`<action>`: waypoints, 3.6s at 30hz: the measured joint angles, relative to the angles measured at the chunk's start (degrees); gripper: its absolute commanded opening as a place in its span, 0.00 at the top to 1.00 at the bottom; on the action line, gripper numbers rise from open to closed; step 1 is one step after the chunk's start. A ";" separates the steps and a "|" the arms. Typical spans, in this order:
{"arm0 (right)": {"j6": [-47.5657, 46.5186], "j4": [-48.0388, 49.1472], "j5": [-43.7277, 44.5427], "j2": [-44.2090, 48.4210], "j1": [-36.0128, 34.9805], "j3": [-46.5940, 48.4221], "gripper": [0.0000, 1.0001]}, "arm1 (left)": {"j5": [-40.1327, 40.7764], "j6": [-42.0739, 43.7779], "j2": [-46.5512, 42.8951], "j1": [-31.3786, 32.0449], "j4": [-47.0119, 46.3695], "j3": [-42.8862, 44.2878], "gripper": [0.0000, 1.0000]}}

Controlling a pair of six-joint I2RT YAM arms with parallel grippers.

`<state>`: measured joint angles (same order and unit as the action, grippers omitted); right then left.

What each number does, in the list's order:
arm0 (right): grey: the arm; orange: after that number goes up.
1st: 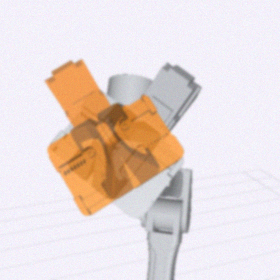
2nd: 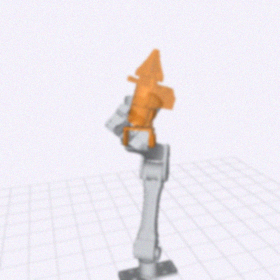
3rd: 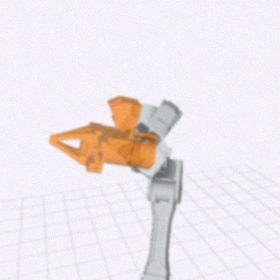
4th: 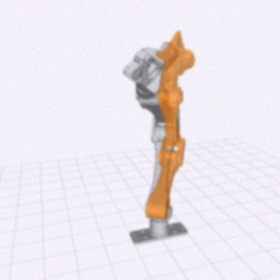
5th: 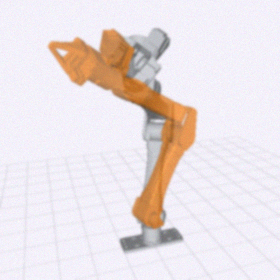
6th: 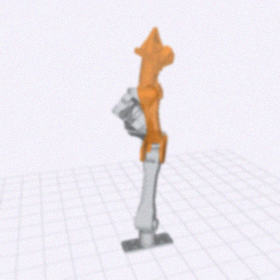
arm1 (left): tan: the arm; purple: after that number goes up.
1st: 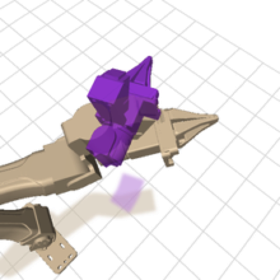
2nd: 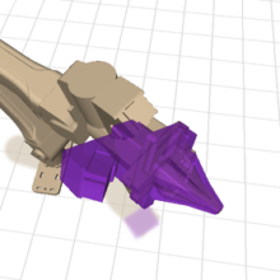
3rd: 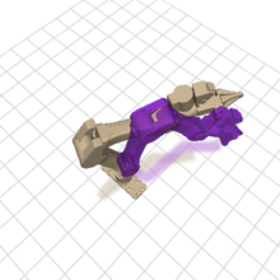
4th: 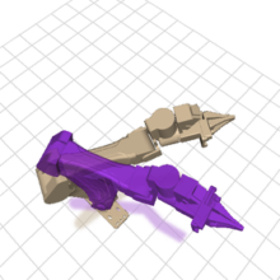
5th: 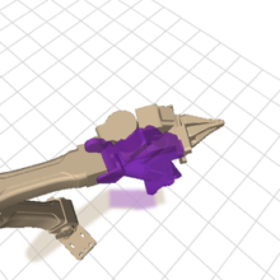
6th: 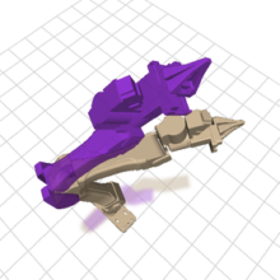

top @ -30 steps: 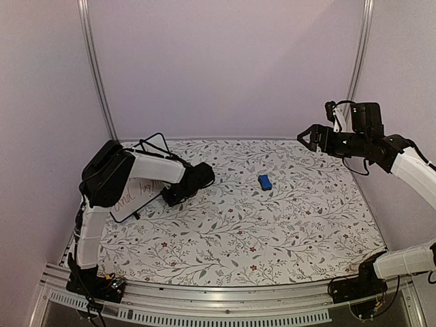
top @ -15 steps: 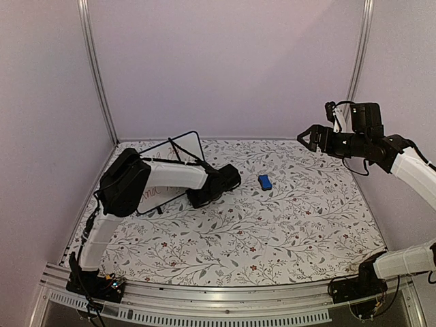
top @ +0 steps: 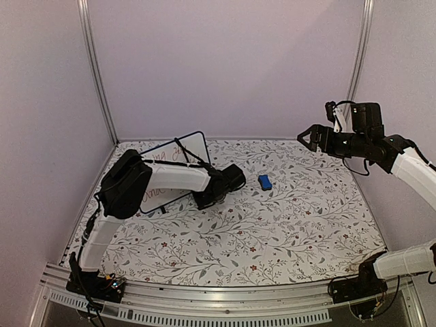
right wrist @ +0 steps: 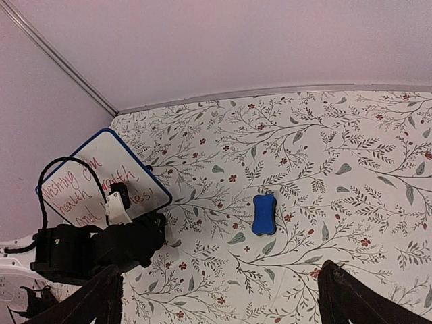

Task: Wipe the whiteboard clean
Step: Move the whiteboard to the center of the board.

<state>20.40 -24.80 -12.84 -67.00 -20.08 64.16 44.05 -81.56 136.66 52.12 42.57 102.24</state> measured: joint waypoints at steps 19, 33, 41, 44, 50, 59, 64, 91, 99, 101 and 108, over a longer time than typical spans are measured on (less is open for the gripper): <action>-0.04 0.02 -1.44 0.00 0.00 0.00 0.01 | 4.07 8.07 -11.43 8.90 -6.10 -6.32 0.13; -3.19 3.26 -3.43 -2.01 -1.88 -0.50 0.01 | 6.67 21.99 -51.04 7.39 -13.92 -28.28 0.00; -8.09 12.02 1.77 -11.69 -13.42 -0.92 0.01 | 2.58 30.21 -77.75 -1.38 -11.65 -39.76 0.00; -10.34 16.61 4.70 -17.35 -18.01 -0.72 0.01 | 1.62 33.57 -85.24 -3.82 -10.82 -40.37 0.00; -14.08 23.21 12.98 -33.90 -25.70 5.92 0.01 | -2.89 38.71 -89.35 -12.00 -8.83 -40.57 0.00; -15.78 31.74 18.73 -51.06 -30.36 15.08 0.01 | -22.58 45.40 -86.36 -35.52 -9.79 -47.19 0.00; -16.06 35.08 20.63 -57.22 -31.50 19.08 0.06 | -35.01 48.33 -85.48 -46.51 -12.81 -51.28 0.00; -17.22 39.08 21.40 -70.23 -33.22 26.67 0.36 | -46.49 48.98 -84.13 -54.03 -16.17 -55.36 0.00; -17.44 39.58 21.44 -71.10 -33.24 28.50 0.42 | -46.47 48.70 -84.26 -54.18 -16.44 -56.19 0.00; -17.46 39.67 21.46 -71.38 -33.24 28.72 0.43 | -46.47 48.70 -84.28 -54.18 -16.44 -56.24 0.00; -17.64 39.85 21.31 -72.70 -33.24 29.66 0.52 | -46.51 48.70 -84.72 -54.29 -16.50 -56.26 0.00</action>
<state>2.76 15.05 8.47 -139.70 -53.32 93.82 -2.46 -32.86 51.94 -2.17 26.06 45.98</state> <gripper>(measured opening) 0.514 0.996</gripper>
